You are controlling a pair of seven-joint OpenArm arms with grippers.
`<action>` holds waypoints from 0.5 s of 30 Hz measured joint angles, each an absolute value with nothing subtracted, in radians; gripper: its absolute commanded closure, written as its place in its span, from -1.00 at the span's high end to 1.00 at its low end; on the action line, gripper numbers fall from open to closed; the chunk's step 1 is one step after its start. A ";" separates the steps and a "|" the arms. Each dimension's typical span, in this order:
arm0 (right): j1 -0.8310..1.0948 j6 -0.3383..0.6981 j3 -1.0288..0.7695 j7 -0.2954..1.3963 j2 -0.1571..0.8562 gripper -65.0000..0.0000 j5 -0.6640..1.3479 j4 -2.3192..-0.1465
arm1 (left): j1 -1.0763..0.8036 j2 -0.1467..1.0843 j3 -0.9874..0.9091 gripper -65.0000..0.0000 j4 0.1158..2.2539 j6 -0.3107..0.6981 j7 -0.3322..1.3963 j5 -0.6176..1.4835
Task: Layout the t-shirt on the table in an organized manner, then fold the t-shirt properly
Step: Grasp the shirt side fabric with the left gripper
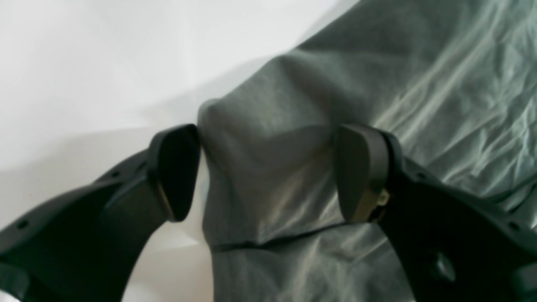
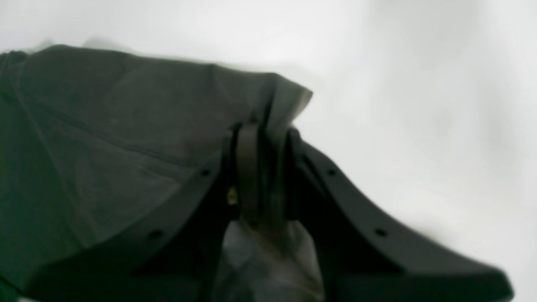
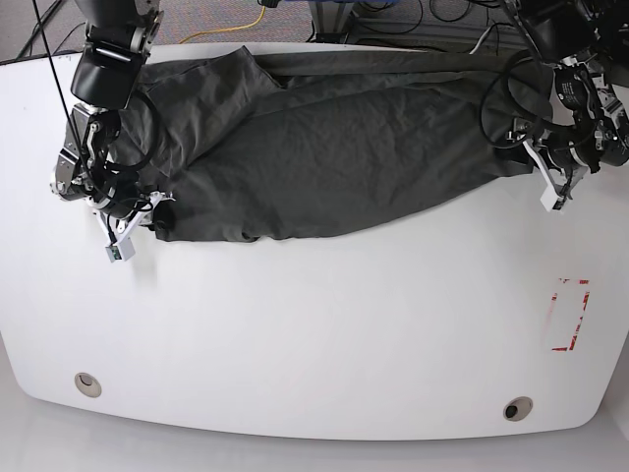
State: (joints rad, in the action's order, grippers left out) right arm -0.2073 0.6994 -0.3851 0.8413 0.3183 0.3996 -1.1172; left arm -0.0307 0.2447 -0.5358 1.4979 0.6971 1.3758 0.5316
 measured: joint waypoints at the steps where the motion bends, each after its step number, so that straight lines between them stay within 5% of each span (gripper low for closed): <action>1: -0.207 0.699 -0.385 0.841 0.319 -0.73 0.400 -1.117 | -0.031 0.244 -0.536 0.41 1.498 0.697 1.376 0.532; 6: -0.207 0.699 -0.385 0.841 0.319 -0.73 0.400 -1.117 | -0.030 0.240 -0.534 0.24 1.499 0.697 1.375 0.532; 15: -0.207 0.700 -0.385 0.841 0.319 -0.73 0.400 -1.117 | -0.030 0.223 -0.463 -0.40 1.507 0.697 1.371 0.536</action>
